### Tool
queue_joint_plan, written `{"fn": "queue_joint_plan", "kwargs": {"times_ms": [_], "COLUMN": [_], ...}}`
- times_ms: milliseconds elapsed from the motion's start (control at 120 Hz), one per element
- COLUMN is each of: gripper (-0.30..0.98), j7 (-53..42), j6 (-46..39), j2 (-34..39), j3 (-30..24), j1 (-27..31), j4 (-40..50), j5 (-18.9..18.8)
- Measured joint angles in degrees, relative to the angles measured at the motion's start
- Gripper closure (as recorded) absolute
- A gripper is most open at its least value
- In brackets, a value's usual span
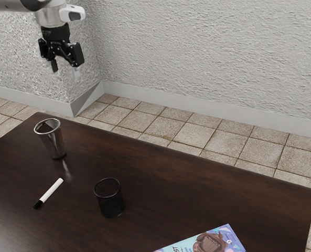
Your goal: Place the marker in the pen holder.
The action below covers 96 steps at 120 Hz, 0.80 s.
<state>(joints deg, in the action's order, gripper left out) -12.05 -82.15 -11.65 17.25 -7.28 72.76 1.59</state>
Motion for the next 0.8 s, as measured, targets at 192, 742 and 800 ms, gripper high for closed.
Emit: {"fn": "queue_joint_plan", "kwargs": {"times_ms": [192, 742, 800], "gripper": [0.00, 0.52, 0.50], "j7": [0.0, -3.5, -3.8], "j6": [-5.8, -46.2, -48.0], "j2": [6.1, -0.8, -1.8], "j3": [0.4, 6.9, 7.3], "j1": [-1.8, -0.3, -0.3], "j4": [20.7, 54.9, 55.1], "j5": [1.2, -2.0, -1.6]}}
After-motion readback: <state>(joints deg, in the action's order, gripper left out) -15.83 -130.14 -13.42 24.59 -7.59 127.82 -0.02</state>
